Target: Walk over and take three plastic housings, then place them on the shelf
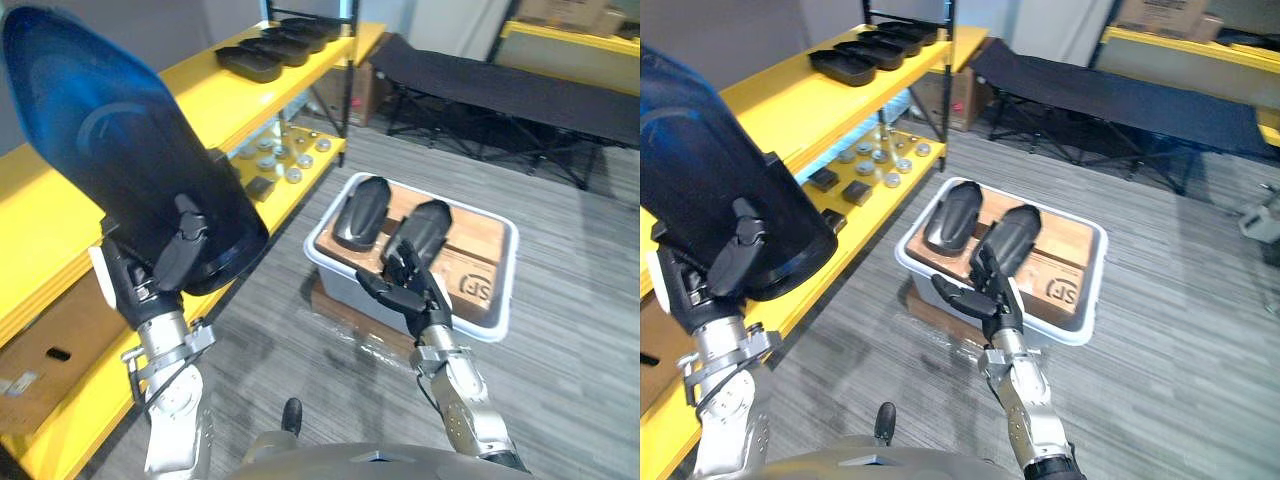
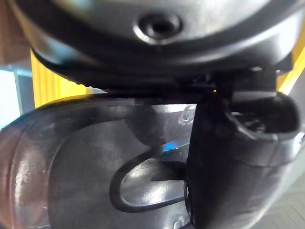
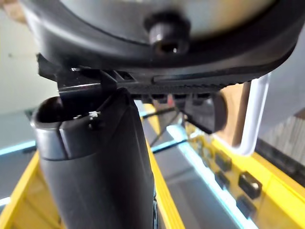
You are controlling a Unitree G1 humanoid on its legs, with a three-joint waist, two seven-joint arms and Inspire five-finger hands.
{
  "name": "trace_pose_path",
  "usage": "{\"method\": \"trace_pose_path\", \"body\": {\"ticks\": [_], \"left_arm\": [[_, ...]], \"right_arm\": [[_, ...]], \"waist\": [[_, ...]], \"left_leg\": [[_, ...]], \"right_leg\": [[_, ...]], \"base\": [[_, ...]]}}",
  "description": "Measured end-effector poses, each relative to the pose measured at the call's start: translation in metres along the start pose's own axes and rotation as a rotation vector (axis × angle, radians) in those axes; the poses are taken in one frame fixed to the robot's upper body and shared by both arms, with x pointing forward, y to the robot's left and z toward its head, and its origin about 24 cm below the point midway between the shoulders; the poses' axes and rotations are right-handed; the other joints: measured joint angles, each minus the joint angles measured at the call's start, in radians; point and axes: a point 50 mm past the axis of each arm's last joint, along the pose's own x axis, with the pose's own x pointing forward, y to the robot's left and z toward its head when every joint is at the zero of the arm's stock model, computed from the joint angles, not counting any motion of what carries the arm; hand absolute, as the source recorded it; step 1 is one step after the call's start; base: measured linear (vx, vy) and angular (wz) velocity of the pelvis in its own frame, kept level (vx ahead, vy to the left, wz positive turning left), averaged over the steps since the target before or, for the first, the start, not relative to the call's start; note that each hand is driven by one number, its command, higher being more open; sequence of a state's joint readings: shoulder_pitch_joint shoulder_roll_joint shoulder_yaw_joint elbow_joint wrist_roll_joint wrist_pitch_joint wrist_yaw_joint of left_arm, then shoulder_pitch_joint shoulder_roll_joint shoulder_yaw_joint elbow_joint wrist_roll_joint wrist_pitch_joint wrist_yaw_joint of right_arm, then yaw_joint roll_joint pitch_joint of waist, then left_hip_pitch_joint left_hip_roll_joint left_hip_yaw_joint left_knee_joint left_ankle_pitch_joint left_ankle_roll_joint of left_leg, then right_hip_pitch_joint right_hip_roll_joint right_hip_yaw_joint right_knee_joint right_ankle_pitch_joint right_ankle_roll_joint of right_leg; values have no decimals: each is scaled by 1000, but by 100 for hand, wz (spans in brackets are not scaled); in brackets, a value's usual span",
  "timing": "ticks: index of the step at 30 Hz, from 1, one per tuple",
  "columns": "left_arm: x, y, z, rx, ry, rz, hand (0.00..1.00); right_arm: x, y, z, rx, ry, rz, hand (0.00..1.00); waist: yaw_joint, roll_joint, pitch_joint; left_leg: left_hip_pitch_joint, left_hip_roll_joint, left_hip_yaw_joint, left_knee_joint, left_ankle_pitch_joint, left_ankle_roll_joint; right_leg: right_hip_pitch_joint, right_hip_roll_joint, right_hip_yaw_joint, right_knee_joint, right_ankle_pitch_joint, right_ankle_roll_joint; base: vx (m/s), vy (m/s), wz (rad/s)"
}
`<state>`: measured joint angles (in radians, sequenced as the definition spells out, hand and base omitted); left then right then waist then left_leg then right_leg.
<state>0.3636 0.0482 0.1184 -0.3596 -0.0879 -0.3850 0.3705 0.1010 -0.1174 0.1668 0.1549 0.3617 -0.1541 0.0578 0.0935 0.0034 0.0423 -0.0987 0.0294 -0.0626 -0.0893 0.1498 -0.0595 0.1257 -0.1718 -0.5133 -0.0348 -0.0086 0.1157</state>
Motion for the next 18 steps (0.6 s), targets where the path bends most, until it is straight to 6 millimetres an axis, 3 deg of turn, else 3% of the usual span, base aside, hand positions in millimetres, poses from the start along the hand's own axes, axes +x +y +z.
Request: {"method": "trace_pose_path", "body": {"ticks": [5, 9, 12, 14, 16, 18], "left_arm": [[-4, 18, -2, -24, 40, 67, 0], [-5, 17, -3, -61, 52, 66, 0], [-5, 16, -3, -64, 53, 55, 0], [-4, 13, -3, -72, 51, 35, 0], [-2, 3, -3, -100, 43, -15, 0], [-2, -2, -3, -116, 41, -43, 0]], "right_arm": [[13, 6, 15, -11, -61, 33, 100], [16, 14, 15, -31, -60, 73, 100], [15, 23, 11, -65, -42, 124, 100], [15, 26, 10, -68, -33, 152, 100], [14, 20, 10, -94, -24, 150, 100], [13, 14, 10, -112, -12, 134, 100]], "waist": [[25, -17, 10], [17, -29, 18], [12, -24, 20], [6, -21, 23], [-15, -14, 36], [-13, -4, 47]], "left_leg": [[-1, -10, -13, 0, 1, 4], [-5, -8, -10, 0, -1, 11], [-5, -4, -7, 0, -1, 12], [-21, 6, 53, 0, -5, 17], [-35, 38, 182, 4, 6, 41], [-33, 45, 215, 3, 39, 42]], "right_leg": [[0, -8, -9, 18, -12, -3], [-2, -8, -9, 23, -15, -7], [-2, -5, -10, 32, -20, -9], [1, 0, -35, 32, -23, -7], [30, 0, -122, 35, -23, 5], [54, -3, -158, 51, -40, 16]], "base": [[8, 8, 10], [0, 0, 0], [-14, -2, 2], [-50, -10, 37], [1, -5, 104], [19, 44, 84]]}}
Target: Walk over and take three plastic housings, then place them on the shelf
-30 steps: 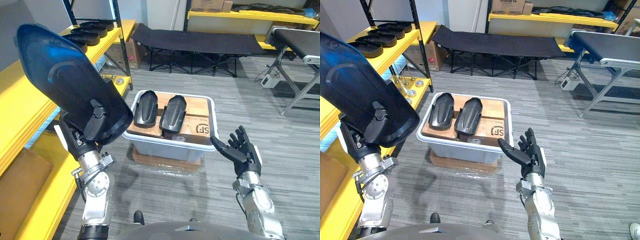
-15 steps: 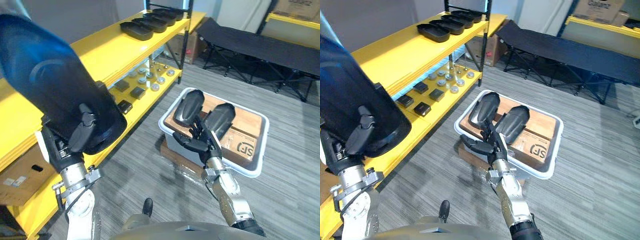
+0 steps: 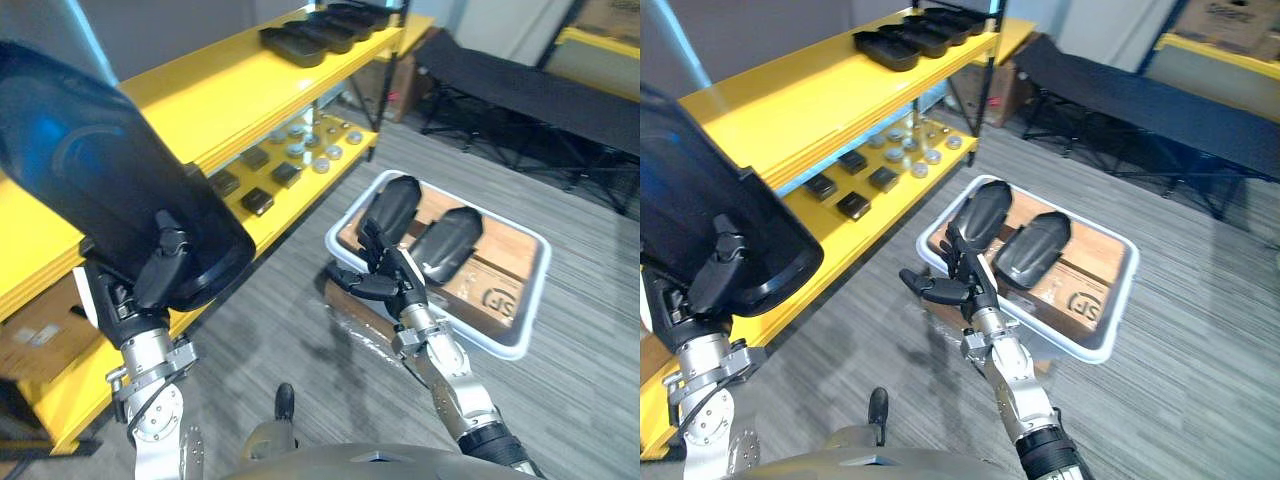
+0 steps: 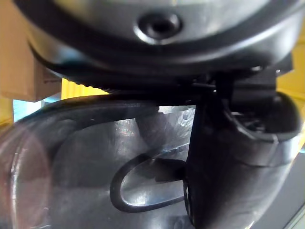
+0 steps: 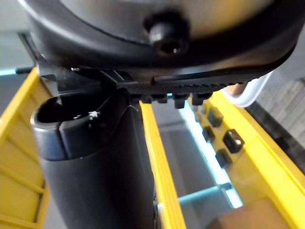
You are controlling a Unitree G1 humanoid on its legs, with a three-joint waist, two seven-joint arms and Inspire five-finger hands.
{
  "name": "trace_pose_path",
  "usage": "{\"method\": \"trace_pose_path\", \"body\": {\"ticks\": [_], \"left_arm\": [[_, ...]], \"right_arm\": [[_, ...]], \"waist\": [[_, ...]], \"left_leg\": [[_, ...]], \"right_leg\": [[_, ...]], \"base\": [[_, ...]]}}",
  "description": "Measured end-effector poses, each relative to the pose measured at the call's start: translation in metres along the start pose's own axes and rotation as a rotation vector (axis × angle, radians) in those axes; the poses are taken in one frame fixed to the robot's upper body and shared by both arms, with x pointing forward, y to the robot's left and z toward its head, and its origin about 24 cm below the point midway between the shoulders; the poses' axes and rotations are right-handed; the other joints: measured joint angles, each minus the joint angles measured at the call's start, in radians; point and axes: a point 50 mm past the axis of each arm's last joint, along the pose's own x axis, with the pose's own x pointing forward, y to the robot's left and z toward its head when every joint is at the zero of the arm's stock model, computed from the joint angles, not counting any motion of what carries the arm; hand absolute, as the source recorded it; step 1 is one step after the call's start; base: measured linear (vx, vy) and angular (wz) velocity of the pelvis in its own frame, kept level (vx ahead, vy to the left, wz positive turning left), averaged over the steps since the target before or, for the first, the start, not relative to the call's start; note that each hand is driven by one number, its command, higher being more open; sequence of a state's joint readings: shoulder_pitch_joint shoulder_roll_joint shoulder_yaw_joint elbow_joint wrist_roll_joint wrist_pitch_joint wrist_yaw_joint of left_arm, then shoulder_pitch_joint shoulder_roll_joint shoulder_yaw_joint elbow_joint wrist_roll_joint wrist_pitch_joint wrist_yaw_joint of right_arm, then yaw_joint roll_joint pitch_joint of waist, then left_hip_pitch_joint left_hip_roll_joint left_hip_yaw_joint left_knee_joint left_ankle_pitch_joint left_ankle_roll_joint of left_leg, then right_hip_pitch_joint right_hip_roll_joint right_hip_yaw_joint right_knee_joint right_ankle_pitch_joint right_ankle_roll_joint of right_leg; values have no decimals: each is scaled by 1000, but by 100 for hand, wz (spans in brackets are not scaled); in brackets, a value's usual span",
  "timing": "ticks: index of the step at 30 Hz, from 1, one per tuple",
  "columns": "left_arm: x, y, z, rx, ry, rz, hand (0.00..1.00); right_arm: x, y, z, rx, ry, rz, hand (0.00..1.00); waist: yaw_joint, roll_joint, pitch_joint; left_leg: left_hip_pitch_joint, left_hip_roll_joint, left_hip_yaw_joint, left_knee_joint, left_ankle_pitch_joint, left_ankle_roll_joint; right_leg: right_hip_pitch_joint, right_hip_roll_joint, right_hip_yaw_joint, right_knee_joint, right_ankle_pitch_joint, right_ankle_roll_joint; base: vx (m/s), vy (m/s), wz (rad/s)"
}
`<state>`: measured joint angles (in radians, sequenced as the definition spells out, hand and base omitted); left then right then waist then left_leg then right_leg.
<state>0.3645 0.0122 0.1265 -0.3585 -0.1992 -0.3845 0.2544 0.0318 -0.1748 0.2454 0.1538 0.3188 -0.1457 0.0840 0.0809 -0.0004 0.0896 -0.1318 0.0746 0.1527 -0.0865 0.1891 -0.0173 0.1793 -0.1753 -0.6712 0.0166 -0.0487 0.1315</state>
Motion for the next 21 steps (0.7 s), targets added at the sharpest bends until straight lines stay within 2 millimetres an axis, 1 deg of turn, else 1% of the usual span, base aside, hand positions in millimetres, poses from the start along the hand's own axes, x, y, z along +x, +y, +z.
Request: {"method": "trace_pose_path", "body": {"ticks": [1, 3, 5, 6, 7, 8, 9, 10, 11, 12, 13, 14, 16, 17, 19, 20, 21], "left_arm": [[0, -1, 0, -13, 0, -6, 0], [0, 1, -1, -38, 9, 9, 0], [0, 1, 0, -36, 8, 5, 0], [1, -1, 0, -35, 6, -10, 0], [3, -3, 0, -32, 2, -31, 0], [5, -10, -3, -35, 4, -87, 0], [7, -16, -5, -41, 7, -130, 0], [12, -29, -10, -47, 12, -236, 0], [14, -36, -12, -45, 14, -300, 0], [15, -39, -13, -46, 15, -327, 0], [15, -43, -15, -48, 20, -351, 0], [16, -46, -18, -45, 26, -371, 0], [17, -44, -21, -51, 43, -361, 0], [18, -43, -22, -58, 51, -349, 0], [18, -42, -23, -72, 73, -336, 0], [18, -42, -24, -72, 77, -334, 0], [17, -42, -25, -81, 91, -330, 0]], "right_arm": [[0, -1, 0, -2, 2, -7, 100], [1, 1, 1, 4, -4, -7, 100], [3, 4, 2, 18, -11, -4, 100], [3, 4, 2, 24, -14, -6, 100], [2, 3, 2, 26, -18, -14, 100], [-1, -2, 3, 27, -23, -40, 100], [-3, -6, 4, 28, -27, -67, 100], [-11, -16, 3, 33, -28, -135, 100], [-15, -22, 3, 35, -28, -172, 100], [-17, -24, 3, 36, -30, -188, 100], [-20, -26, 4, 38, -36, -205, 100], [-23, -27, 7, 33, -64, -213, 100], [-23, -26, 11, 30, -98, -206, 100], [-20, -26, 15, 25, -118, -196, 100], [-17, -26, 18, 19, -131, -182, 100], [-16, -26, 19, 18, -133, -179, 100], [-16, -27, 20, 10, -133, -177, 100]], "waist": [[10, -2, 6], [27, -1, 9], [29, 0, 11], [22, -2, 13], [14, -5, 17], [-4, -9, 25], [-13, -5, 35], [-34, -2, 42], [-41, -2, 46], [-47, -1, 47], [-61, 5, 50], [-58, -15, 46], [-54, -12, 48], [-44, -1, 54], [-23, 7, 59], [-24, 10, 61], [-24, 25, 66]], "left_leg": [[1, -13, -17, -2, 3, -1], [1, -26, -22, -3, -3, 7], [1, -38, -34, -3, -5, 11], [0, -49, -52, -3, -6, 12], [-1, -62, -74, -2, -2, 17], [-1, -83, -124, -1, 0, 21], [1, -91, -153, 1, 2, 22], [-4, -100, -196, 21, 2, 23], [-4, -102, -226, 20, 2, 23], [-4, -100, -249, 17, 2, 23], [-4, -105, -283, 10, 3, 25], [-6, -120, -293, 10, 23, 33], [-24, -133, -291, 30, 45, 37], [-45, -135, -287, 45, 58, 28], [-69, -130, -264, 51, 68, 20], [-71, -127, -260, 48, 73, 17], [-71, -111, -250, 44, 73, 13]], "right_leg": [[3, -14, -13, 21, -16, 6], [1, -28, -16, 42, -32, 3], [-6, -44, -12, 80, -63, -11], [-15, -55, 7, 122, -97, -17], [-23, -57, 51, 156, -128, -31], [-23, -56, 142, 198, -150, -56], [-24, -55, 206, 234, -149, -55], [-59, -49, 334, 353, -148, -55], [-93, -38, 414, 448, -147, -63], [-108, -29, 446, 486, -151, -69], [-106, -6, 483, 491, -177, -80], [-95, 7, 485, 463, -203, -89], [-67, 4, 481, 418, -231, -68], [-57, 6, 480, 373, -245, -52], [-40, 7, 481, 290, -269, -21], [-35, 9, 481, 270, -276, -9], [-34, 20, 484, 251, -279, -8]], "base": [[13, 57, 54], [9, 53, 25], [-1, 41, 24], [-13, 15, 45], [-18, 0, 88], [-12, -7, 103], [21, 2, 166], [33, 3, 166], [39, -15, 158], [40, -84, 117], [68, -163, 114], [69, -165, 99], [50, -96, 45], [19, -98, 3], [-56, -121, -25], [-129, -110, -32], [-173, -85, -33]]}}
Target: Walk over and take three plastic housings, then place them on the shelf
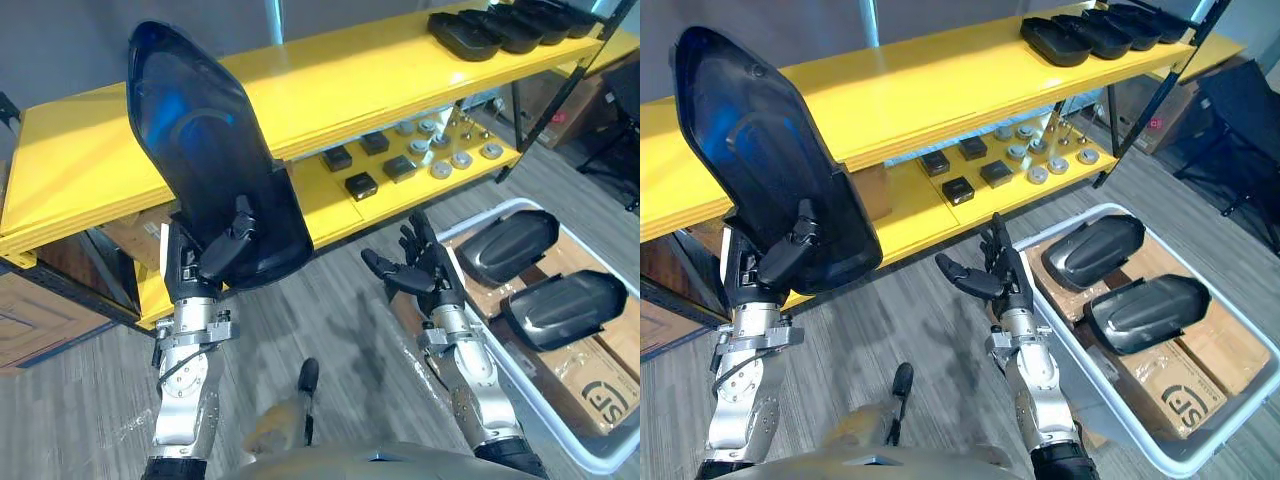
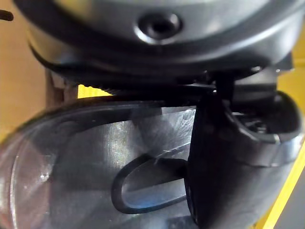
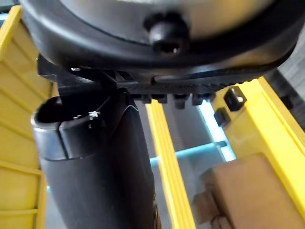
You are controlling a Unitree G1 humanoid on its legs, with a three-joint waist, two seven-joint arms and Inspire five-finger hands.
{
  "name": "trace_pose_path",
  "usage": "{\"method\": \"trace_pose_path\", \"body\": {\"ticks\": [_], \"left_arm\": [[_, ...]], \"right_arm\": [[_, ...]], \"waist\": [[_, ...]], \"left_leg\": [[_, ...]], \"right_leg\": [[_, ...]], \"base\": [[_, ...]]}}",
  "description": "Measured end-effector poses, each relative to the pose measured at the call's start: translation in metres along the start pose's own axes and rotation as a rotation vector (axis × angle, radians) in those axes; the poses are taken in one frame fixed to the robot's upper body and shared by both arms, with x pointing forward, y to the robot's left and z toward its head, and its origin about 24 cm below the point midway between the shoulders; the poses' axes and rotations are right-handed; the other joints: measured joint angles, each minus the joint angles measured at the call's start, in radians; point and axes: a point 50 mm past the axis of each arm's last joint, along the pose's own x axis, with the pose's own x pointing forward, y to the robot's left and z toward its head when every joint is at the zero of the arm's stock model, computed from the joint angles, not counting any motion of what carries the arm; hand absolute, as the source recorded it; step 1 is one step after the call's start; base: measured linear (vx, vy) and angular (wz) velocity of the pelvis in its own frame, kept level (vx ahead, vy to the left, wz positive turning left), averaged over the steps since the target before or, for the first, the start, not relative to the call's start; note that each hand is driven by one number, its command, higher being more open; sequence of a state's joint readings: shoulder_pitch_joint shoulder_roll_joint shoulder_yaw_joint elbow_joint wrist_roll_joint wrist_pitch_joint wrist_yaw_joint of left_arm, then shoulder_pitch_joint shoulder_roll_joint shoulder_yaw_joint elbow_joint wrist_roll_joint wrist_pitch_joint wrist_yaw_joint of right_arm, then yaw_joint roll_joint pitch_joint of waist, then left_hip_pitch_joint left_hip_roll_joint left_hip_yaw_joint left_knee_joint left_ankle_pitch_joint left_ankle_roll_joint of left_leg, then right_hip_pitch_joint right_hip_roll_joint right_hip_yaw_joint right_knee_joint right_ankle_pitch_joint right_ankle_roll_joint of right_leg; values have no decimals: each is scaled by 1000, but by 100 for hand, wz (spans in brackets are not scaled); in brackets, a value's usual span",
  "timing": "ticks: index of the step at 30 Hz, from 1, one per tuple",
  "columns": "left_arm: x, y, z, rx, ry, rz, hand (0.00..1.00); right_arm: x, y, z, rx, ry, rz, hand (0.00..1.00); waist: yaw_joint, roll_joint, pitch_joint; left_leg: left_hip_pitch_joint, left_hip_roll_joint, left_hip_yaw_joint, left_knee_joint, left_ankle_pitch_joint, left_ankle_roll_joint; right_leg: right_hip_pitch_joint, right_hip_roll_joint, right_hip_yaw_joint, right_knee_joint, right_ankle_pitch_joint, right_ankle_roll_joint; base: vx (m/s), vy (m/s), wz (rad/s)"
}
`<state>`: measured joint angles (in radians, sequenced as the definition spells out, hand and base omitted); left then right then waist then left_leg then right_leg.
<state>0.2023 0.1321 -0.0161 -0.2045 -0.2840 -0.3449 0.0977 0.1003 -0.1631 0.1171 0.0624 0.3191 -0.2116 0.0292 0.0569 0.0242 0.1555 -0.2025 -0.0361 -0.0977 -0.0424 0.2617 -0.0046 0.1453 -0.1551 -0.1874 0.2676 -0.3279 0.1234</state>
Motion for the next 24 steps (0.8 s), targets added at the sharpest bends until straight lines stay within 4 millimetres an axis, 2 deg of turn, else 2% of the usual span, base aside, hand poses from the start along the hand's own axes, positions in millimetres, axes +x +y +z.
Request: {"method": "trace_pose_path", "body": {"ticks": [2, 3, 4, 5, 6, 7, 9, 13, 16, 17, 18, 19, 20, 21, 24], "left_arm": [[-1, -3, -1, -8, 11, -8, 0], [-1, -4, -2, -11, 18, -15, 0], [-1, -6, -2, -12, 21, -22, 0], [0, -6, -1, -14, 18, -24, 0], [0, -7, 1, -15, 12, -26, 0], [-2, -6, 1, -13, 15, -24, 0], [-1, -7, 2, -22, 11, -25, 0], [-3, -7, -1, -38, 40, -11, 0], [-3, -9, -2, -49, 45, 6, 0], [-5, -13, -5, -58, 59, 5, 0], [-7, -14, -7, -60, 72, -2, 0], [-9, -15, -8, -59, 78, -1, 0], [-13, -13, -11, -56, 99, 9, 0], [-16, -11, -13, -47, 112, 17, 0], [-18, -8, -15, -42, 126, 38, 0]], "right_arm": [[-1, -3, 0, -13, 5, -1, 100], [-2, -6, 0, -24, 10, -9, 100], [-2, -6, 0, -24, 8, -18, 100], [-2, -6, 0, -22, 3, -21, 100], [-2, -5, 1, -14, -7, -38, 100], [-6, -6, -1, -8, 1, -57, 100], [-12, -6, -2, 13, 0, -82, 100], [-11, 0, -3, 35, -4, -78, 100], [-4, 0, 5, 19, -41, -63, 100], [-5, -1, 5, 3, -42, -66, 100], [-6, 0, 4, -10, -39, -68, 100], [-6, 0, 3, -14, -38, -64, 100], [-8, 1, 2, -21, -36, -56, 100], [-10, 1, 2, -19, -42, -57, 100], [-11, 2, 1, -14, -45, -58, 100]], "waist": [[-9, 21, 8], [-20, 24, 8], [-32, -1, 13], [-35, -8, 14], [-28, -2, 17], [-34, 4, 11], [-41, -3, 12], [-35, 2, 30], [-37, 27, 86], [-41, 33, 104], [-56, -2, 128], [-59, 0, 131], [-56, 8, 137], [-68, 7, 143], [-64, 1, 145]], "left_leg": [[0, 30, 20, 0, -9, -12], [0, 37, 38, -7, -28, -38], [-16, 47, 74, -3, -73, -85], [-38, 46, 99, 32, -100, -69], [-68, 48, 105, 159, -82, -15], [-50, 57, 104, 148, -106, -20], [-52, 55, 102, 114, -79, -10], [-62, 66, 116, 97, -59, -11], [-73, 76, 121, 113, -77, -28], [-74, 71, 123, 111, -101, -59], [-105, 60, 136, 192, -171, -63], [-132, 53, 138, 301, -191, -30], [-127, 61, 138, 440, -270, -12], [-114, 66, 138, 467, -338, -29], [-129, 66, 154, 568, -422, -19]], "right_leg": [[-7, 21, 1, 0, -1, -10], [-14, 27, 1, 2, -4, -25], [-29, 9, 3, -7, 4, -49], [-42, -2, -2, -9, 6, -52], [-51, -12, -3, -6, 11, -42], [-57, -3, 2, -6, 24, -23], [-76, -5, 1, -7, 42, -9], [-126, -3, 20, 34, 46, -8], [-164, -1, 28, 92, 26, -21], [-165, -4, 23, 104, 12, -35], [-169, -41, 23, 102, 10, -40], [-169, -51, 26, 107, 9, -40], [-164, -49, 39, 127, -2, -33], [-165, -54, 50, 167, -27, -23], [-161, -61, 71, 207, -62, -16]], "base": [[-176, -52, -23], [-131, -10, 1], [-112, 22, 1], [-76, 47, -15], [-21, 21, -31], [-7, -3, -22], [10, -14, -4], [-22, 2, -15], [-97, -3, -10], [-122, 12, 19], [-111, 25, 19], [-60, 31, -6], [-11, 48, -22], [6, 46, -30], [52, 55, -21]]}}
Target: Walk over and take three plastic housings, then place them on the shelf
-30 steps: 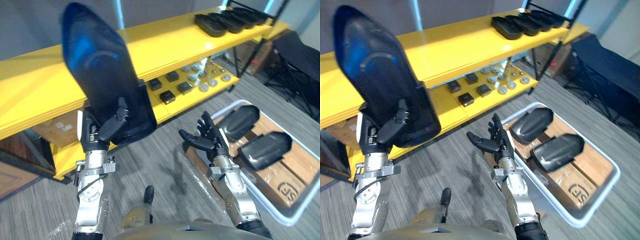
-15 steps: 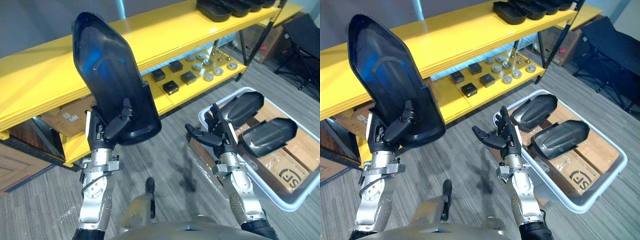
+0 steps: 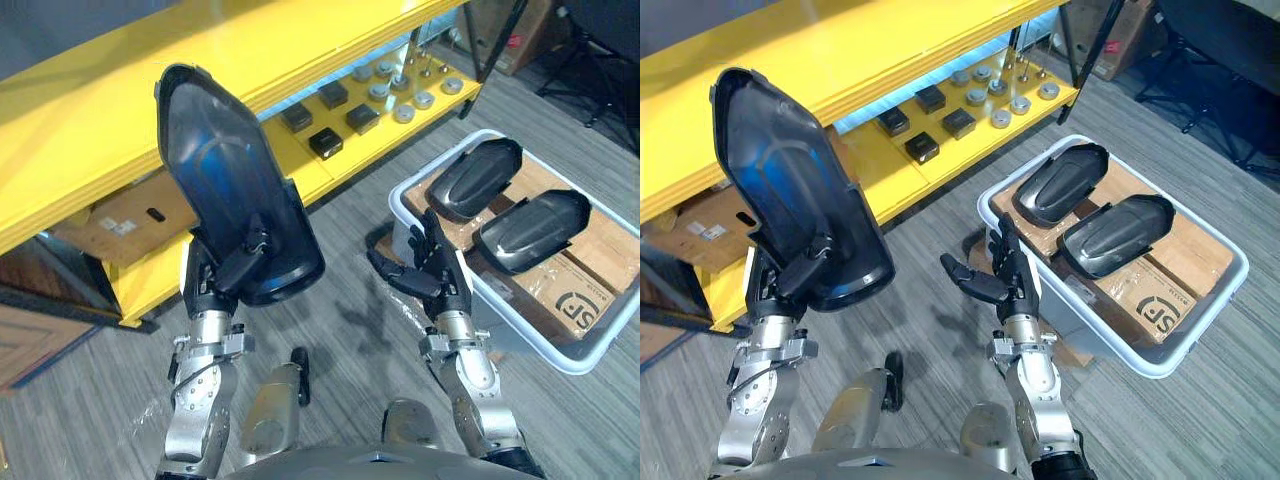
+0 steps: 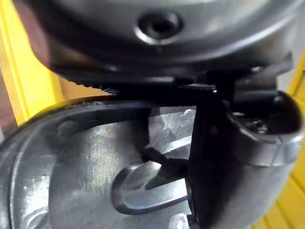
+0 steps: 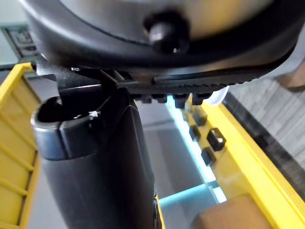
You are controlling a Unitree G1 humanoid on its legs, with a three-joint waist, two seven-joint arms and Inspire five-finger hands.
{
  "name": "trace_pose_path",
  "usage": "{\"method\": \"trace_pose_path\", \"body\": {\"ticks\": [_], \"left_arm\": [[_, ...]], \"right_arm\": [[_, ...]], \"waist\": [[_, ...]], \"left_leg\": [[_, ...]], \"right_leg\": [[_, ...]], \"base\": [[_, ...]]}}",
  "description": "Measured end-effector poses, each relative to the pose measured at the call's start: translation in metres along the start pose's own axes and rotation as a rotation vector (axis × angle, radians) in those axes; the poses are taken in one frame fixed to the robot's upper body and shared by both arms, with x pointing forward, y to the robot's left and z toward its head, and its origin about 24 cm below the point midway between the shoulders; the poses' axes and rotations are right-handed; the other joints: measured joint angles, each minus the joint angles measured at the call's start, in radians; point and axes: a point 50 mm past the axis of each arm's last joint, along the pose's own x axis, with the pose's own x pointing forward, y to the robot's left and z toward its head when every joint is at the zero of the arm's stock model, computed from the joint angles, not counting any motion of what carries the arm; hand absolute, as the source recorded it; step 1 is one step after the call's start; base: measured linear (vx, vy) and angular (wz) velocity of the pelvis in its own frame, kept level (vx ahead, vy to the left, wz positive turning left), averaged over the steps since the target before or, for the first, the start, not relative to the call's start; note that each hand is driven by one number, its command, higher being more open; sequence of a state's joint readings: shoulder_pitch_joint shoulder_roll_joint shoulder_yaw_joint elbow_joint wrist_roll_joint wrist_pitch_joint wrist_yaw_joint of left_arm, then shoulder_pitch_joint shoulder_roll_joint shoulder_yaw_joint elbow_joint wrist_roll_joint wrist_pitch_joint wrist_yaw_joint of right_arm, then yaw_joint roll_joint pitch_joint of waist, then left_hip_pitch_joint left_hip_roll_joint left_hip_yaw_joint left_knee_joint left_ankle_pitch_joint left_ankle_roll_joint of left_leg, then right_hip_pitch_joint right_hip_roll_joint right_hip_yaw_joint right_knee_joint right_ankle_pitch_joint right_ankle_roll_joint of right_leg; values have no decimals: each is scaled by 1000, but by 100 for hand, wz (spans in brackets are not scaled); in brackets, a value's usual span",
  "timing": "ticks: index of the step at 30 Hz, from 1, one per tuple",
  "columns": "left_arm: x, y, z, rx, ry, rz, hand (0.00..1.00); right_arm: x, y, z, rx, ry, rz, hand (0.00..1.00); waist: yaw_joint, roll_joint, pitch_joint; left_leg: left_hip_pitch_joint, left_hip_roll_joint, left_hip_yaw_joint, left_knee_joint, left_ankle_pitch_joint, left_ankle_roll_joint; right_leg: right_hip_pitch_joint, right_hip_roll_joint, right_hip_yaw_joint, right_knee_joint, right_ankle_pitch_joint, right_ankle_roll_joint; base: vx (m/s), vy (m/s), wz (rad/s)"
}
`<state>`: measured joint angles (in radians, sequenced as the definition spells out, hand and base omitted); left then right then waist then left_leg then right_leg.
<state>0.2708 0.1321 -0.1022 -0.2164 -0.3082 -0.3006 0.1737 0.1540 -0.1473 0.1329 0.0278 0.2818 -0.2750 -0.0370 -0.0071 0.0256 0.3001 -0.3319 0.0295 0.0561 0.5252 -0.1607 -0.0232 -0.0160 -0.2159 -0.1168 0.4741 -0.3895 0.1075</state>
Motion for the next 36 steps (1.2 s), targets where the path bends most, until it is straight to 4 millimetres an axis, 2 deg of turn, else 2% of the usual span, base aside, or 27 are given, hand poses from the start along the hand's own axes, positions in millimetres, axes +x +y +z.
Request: {"method": "trace_pose_path", "body": {"ticks": [1, 3, 5, 6, 7, 8, 9, 10, 11, 12, 13, 14, 15, 16, 17, 18, 19, 21, 23, 24, 26, 29, 30, 31, 32, 34, 36], "left_arm": [[0, 0, 0, 0, -1, 0, 0], [-1, 0, 2, -2, -8, -6, 0], [0, 0, 8, -4, -35, -15, 0], [1, 1, 14, 0, -58, -27, 0], [2, 2, 17, 3, -72, -33, 0], [2, 3, 21, 9, -90, -35, 0], [2, 5, 26, 14, -112, -28, 0], [3, 5, 32, 8, -142, -24, 0], [3, 5, 35, 2, -156, -19, 0], [4, 6, 39, -17, -183, -14, 0], [5, 6, 41, -24, -193, -9, 0], [7, 6, 42, -37, -203, 2, 0], [10, 7, 43, -37, -211, 10, 0], [15, 5, 44, -41, -222, 13, 0], [17, 5, 44, -42, -225, 20, 0], [19, 6, 45, -39, -228, 31, 0], [22, 2, 35, -55, -197, 37, 0], [20, -3, 24, -73, -145, 45, 0], [20, -3, 19, -68, -123, 44, 0], [19, -2, 15, -63, -105, 49, 0], [17, 3, 12, -55, -91, 69, 0], [11, 9, 9, -48, -70, 91, 0], [7, 13, 7, -50, -61, 114, 0], [4, 16, 4, -50, -47, 131, 0], [4, 16, 2, -49, -40, 130, 0], [4, 15, 2, -46, -38, 105, 0], [4, 13, 2, -45, -41, 84, 0]], "right_arm": [[-2, 1, -1, 7, 5, -5, 100], [-5, 2, -4, 16, 16, -8, 100], [-7, 5, -7, 30, 26, -14, 100], [-9, 9, -9, 44, 36, -18, 100], [-10, 12, -10, 53, 41, -21, 100], [-12, 14, -12, 67, 48, -27, 100], [-13, 16, -14, 82, 50, -33, 100], [-13, 17, -12, 84, 32, -30, 100], [-13, 17, -11, 84, 21, -27, 100], [-11, 17, -8, 82, -1, -23, 100], [-10, 17, -6, 80, -9, -20, 100], [-6, 16, -3, 66, -24, -8, 100], [-4, 14, 0, 47, -39, 1, 100], [-3, 11, 7, 27, -68, 8, 100], [-3, 10, 10, 23, -83, 12, 100], [-3, 10, 16, 19, -106, 22, 100], [-3, 3, 23, -5, -148, 24, 100], [0, -6, 33, -50, -179, 25, 100], [6, -11, 44, -67, -229, 19, 100], [7, -15, 52, -74, -263, 6, 100], [7, -18, 58, -66, -287, 4, 100], [5, -25, 57, -34, -278, -5, 100], [5, -25, 57, -24, -279, -5, 100], [3, -28, 56, -29, -273, -8, 100], [1, -31, 56, -33, -271, -17, 100], [-3, -38, 56, -42, -270, -44, 100], [-5, -42, 56, -44, -273, -59, 100]], "waist": [[3, -5, -3], [5, -12, -6], [4, -17, -13], [4, -24, -14], [6, -31, -16], [10, -38, -18], [9, -43, -24], [9, -36, -34], [8, -28, -44], [7, -7, -57], [6, 4, -62], [3, 25, -71], [0, 32, -74], [-5, 25, -77], [-14, 10, -80], [-27, -19, -82], [-36, -15, -85], [-19, 28, -111], [-24, 24, -115], [-24, 20, -117], [-23, 20, -118], [-16, 31, -121], [-13, 40, -122], [-2, 45, -125], [3, 46, -129], [5, 47, -133], [1, 47, -136]], "left_leg": [[-1, -11, 3, 37, -39, 11], [9, -31, 1, 46, -63, 18], [16, -49, -12, 46, -77, 28], [35, -55, -21, 42, -85, 38], [52, -59, -21, 39, -91, 45], [92, -66, -26, 14, -98, 54], [144, -68, -32, -36, -93, 64], [180, -58, -40, -75, -88, 61], [189, -49, -46, -90, -85, 56], [213, -24, -52, -126, -86, 56], [226, -10, -53, -145, -87, 55], [250, 20, -56, -175, -87, 48], [270, 39, -60, -190, -85, 37], [296, 54, -82, -198, -99, 9], [304, 52, -94, -195, -110, -9], [314, 44, -124, -180, -143, -59], [343, 67, -182, -144, -197, -92], [346, 134, -188, -151, -198, -94], [372, 171, -185, -194, -145, -112], [386, 189, -185, -211, -103, -108], [387, 198, -186, -200, -55, -88], [306, 215, -186, -1, -6, -49], [248, 225, -186, 131, 39, -44], [210, 225, -184, 223, 36, -59], [201, 223, -171, 229, 13, -59], [189, 181, -90, 55, -58, -41], [178, 135, -59, -107, -49, -37]], "right_leg": [[13, -13, 0, 15, -24, -7], [36, -29, -8, 10, -34, -25], [4, -37, -5, 122, 10, -53], [-42, -49, -3, 246, 53, -77], [-71, -60, 1, 312, 90, -79], [-100, -70, 17, 396, 161, -75], [-114, -77, 15, 430, 154, -84], [-137, -63, 4, 392, 106, -87], [-155, -48, -5, 350, 87, -85], [-194, -13, -16, 246, 74, -90], [-217, 5, -13, 195, 75, -89], [-265, 43, 8, 88, 97, -63], [-295, 64, 39, -6, 135, -47], [-308, 82, 88, -187, 257, -48], [-303, 79, 105, -264, 311, -52], [-283, 69, 139, -329, 380, -43], [-259, 89, 138, -264, 510, 3], [-262, 139, 88, -226, 464, -32], [-259, 153, 38, -168, 416, -61], [-241, 155, 6, -149, 381, -79], [-202, 158, -29, -165, 355, -95], [-123, 183, -63, -219, 333, -114], [-82, 194, -69, -244, 330, -121], [-39, 198, -73, -269, 327, -128], [-23, 198, -73, -279, 329, -135], [22, 179, -82, -319, 328, -136], [26, 151, -83, -324, 321, -124]], "base": [[152, 97, 0], [182, 69, 17], [221, 38, 28], [308, 9, 26], [315, -6, 22], [349, -47, 15], [300, -55, 12], [296, -69, 9], [283, -92, 3], [226, -83, -2], [274, -110, -4], [283, -137, -1], [366, -210, 21], [335, -228, 37], [360, -317, 67], [341, -402, 101], [333, -405, 87], [312, -347, 50], [289, -315, 55], [238, -295, 51], [210, -302, 55], [133, -204, 39], [144, -132, 11], [142, -106, 5], [147, -48, 3], [119, 36, 13], [98, 120, 12]]}}
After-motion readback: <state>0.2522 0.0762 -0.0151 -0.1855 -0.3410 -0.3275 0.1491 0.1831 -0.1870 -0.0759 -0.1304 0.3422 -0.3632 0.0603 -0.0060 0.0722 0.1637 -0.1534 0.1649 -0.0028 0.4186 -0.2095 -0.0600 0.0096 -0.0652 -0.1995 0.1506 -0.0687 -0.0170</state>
